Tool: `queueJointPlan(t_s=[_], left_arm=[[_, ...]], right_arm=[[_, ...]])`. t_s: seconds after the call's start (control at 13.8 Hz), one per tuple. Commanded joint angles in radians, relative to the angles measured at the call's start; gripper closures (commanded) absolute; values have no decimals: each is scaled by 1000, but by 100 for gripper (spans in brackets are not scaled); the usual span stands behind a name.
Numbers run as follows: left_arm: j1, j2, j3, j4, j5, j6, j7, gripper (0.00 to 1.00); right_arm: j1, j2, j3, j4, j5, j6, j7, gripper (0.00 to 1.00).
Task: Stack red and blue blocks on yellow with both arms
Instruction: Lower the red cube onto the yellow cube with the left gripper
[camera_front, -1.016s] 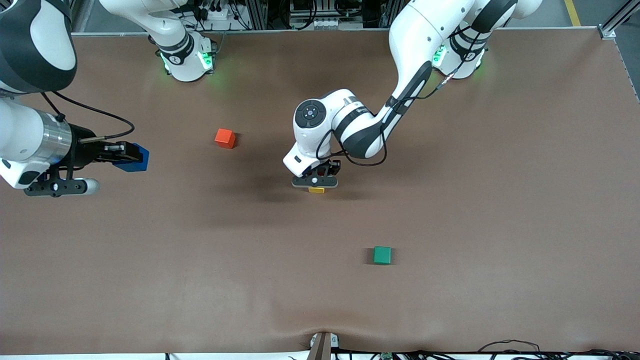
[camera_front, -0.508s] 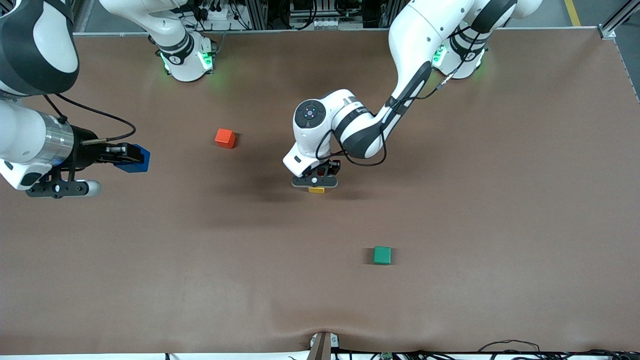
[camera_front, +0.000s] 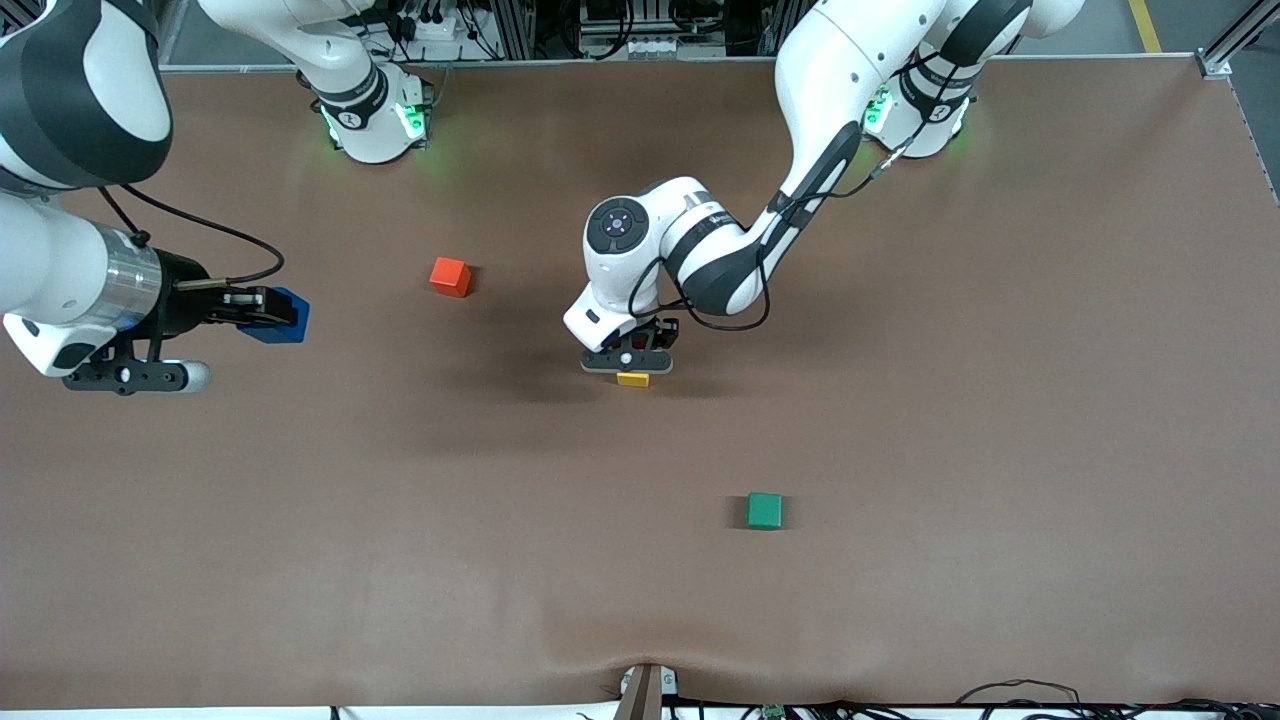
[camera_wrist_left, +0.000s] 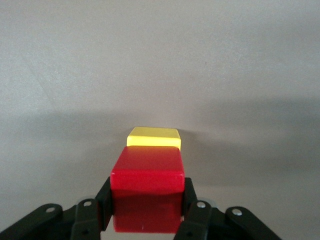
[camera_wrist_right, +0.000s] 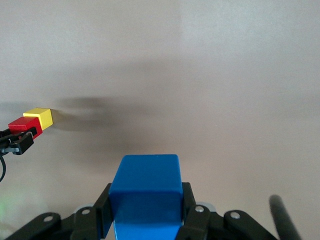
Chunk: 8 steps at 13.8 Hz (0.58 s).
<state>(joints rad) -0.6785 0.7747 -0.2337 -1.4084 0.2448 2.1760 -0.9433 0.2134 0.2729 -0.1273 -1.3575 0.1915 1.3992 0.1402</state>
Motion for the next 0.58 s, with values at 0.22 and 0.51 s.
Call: queueJointPlan(t_s=[0.22, 0.51], left_arm=[[-13, 37, 10, 42, 19, -19, 1, 100], [-13, 40, 11, 40, 21, -15, 3, 12]], right_arm=[[7, -1, -6, 0, 23, 4, 27, 100], [7, 0, -5, 0, 25, 7, 53, 100]])
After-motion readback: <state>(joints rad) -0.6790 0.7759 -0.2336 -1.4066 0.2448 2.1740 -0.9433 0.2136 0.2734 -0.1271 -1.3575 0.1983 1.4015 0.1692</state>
